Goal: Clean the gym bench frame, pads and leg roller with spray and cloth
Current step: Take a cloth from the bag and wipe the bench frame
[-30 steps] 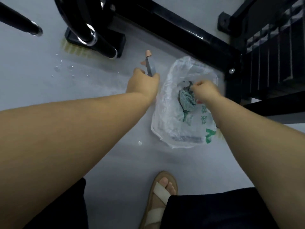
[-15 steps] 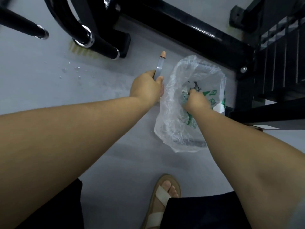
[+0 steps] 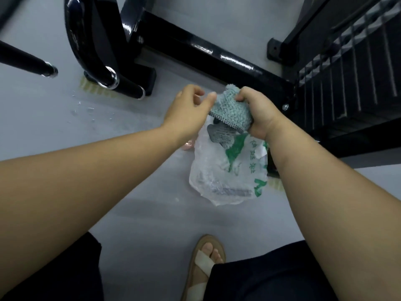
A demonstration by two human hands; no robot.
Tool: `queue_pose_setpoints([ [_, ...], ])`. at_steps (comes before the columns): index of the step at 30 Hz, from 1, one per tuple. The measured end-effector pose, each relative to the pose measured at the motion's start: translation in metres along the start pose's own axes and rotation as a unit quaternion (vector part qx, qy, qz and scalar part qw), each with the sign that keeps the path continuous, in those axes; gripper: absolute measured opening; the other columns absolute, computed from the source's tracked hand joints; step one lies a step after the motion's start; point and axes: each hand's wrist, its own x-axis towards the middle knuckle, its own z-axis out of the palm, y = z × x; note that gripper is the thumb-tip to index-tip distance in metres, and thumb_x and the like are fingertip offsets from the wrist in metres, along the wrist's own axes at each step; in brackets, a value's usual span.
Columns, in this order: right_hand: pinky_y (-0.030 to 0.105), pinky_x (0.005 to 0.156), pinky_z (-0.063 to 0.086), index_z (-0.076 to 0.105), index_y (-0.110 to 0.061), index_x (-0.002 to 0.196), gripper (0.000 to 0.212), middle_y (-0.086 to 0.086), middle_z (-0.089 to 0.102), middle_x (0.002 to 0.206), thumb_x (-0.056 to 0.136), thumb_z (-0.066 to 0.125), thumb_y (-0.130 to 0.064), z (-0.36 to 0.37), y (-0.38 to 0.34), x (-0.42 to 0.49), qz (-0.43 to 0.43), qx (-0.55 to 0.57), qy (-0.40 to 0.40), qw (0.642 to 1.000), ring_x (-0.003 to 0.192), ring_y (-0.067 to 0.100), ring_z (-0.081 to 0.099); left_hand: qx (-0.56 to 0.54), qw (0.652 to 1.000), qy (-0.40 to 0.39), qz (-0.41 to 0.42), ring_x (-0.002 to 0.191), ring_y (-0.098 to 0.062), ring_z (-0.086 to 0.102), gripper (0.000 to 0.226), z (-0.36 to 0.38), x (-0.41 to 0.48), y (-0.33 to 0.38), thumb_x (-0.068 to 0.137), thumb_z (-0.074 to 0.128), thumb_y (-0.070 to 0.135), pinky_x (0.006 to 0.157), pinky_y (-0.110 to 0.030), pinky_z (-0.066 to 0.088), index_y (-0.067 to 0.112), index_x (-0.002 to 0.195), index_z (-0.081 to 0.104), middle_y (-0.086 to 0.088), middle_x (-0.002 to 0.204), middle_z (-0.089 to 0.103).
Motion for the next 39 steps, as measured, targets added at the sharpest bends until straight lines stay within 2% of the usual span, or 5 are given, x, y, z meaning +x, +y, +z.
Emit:
queue_pose_setpoints([
  [5, 0.048, 0.096, 0.045, 0.056, -0.004, 0.105, 0.027, 0.021, 0.058, 0.107, 0.090, 0.034, -0.002, 0.035, -0.033, -0.025, -0.077, 0.103, -0.072, 0.989, 0.098, 0.032, 0.057, -0.121, 0.981, -0.152, 0.000, 0.086, -0.005, 0.063, 0.033, -0.045, -0.002, 0.016, 0.079, 0.072, 0.032, 0.084, -0.025, 0.049, 0.021, 0.109, 0.060, 0.008, 0.096, 0.066],
  [17, 0.032, 0.077, 0.058, 0.056, -0.009, 0.118, 0.057, 0.014, 0.068, 0.105, 0.064, 0.072, -0.008, 0.092, -0.042, -0.060, -0.090, -0.149, -0.167, 0.970, 0.084, 0.020, 0.067, -0.219, 0.960, -0.167, -0.054, 0.077, -0.019, 0.057, 0.028, -0.142, -0.016, 0.012, 0.087, 0.038, -0.005, 0.069, -0.031, 0.053, 0.016, 0.078, 0.054, -0.002, 0.076, 0.058],
  [22, 0.023, 0.080, 0.054, 0.069, -0.023, 0.100, 0.028, 0.003, 0.071, 0.101, 0.077, 0.073, -0.010, 0.106, -0.051, -0.073, -0.182, -0.371, -0.176, 0.893, 0.088, 0.013, 0.067, -0.101, 0.931, -0.339, -0.088, 0.080, -0.016, 0.062, 0.035, -0.177, -0.028, 0.007, 0.065, 0.065, 0.042, 0.073, -0.032, 0.053, 0.020, 0.092, 0.059, 0.000, 0.087, 0.066],
  [36, 0.016, 0.064, 0.042, 0.057, -0.019, 0.077, 0.015, -0.005, 0.059, 0.072, 0.085, 0.069, -0.024, 0.130, -0.049, -0.079, -0.266, -0.393, -0.132, 0.870, 0.066, 0.001, 0.052, -0.028, 0.978, -0.208, 0.005, 0.053, -0.004, 0.059, 0.023, -0.215, -0.045, 0.010, 0.070, 0.076, 0.016, 0.047, -0.014, 0.044, 0.016, 0.071, 0.053, 0.005, 0.063, 0.061],
  [39, 0.024, 0.066, 0.045, 0.054, -0.020, 0.080, 0.011, -0.005, 0.060, 0.074, 0.082, 0.061, -0.028, 0.136, -0.054, -0.083, -0.253, -0.292, -0.199, 0.901, 0.071, 0.010, 0.055, -0.038, 0.973, -0.230, 0.007, 0.073, -0.008, 0.066, 0.036, -0.219, -0.047, 0.010, 0.066, 0.080, 0.031, 0.067, -0.018, 0.054, 0.017, 0.088, 0.056, 0.004, 0.081, 0.068],
])
